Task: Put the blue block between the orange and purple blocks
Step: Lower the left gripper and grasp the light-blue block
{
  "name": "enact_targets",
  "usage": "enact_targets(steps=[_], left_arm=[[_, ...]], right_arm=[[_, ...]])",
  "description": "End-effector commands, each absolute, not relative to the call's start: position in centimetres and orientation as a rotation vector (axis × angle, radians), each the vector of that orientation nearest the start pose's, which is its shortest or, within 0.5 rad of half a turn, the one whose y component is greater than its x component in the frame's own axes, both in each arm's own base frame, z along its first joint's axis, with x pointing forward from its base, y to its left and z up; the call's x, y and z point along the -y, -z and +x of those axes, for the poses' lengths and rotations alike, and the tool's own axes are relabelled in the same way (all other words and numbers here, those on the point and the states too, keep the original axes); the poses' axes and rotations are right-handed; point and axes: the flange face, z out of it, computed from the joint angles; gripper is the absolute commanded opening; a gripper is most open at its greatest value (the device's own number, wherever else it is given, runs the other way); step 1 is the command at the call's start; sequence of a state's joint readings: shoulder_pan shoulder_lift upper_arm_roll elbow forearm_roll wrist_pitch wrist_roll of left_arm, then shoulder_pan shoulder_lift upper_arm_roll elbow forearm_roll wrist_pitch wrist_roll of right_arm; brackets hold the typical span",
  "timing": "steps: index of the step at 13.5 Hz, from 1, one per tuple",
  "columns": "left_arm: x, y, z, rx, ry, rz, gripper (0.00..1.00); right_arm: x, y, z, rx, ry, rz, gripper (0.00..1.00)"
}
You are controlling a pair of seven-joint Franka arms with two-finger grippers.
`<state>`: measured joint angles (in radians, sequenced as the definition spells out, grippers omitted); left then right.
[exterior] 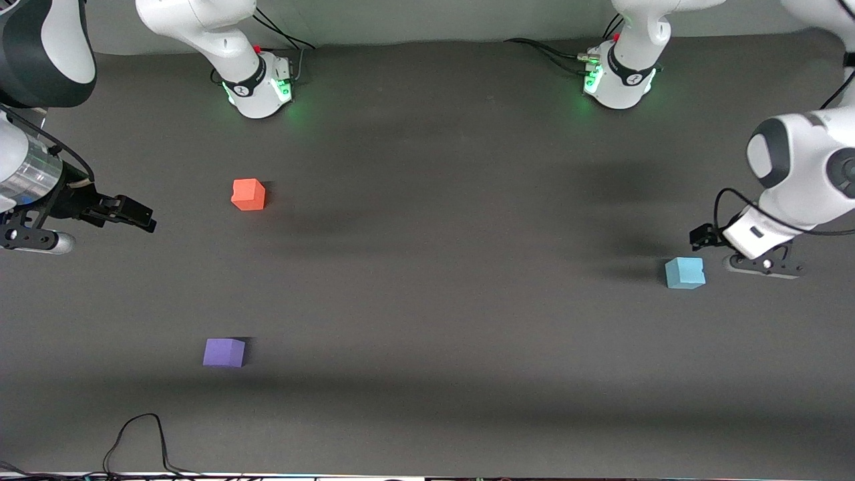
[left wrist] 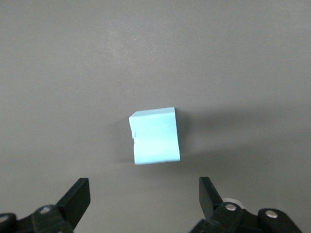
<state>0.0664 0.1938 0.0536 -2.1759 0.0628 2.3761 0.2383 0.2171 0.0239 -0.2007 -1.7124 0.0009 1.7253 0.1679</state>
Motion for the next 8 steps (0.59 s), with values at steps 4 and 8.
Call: enact_targets(steps=[4,8], left_arm=[[-6.8,-23.9,56.0,-0.268,0.035,-3.064,1.00],[-6.7,-20.4,56.2,-0.255,0.053,-3.070,1.00]], right_arm=[[-0.9,-56.0,57.0,-0.218,-0.004,-3.132,1.00],[-0.9,-56.0,57.0,-0.218,-0.004,-3.132,1.00]])
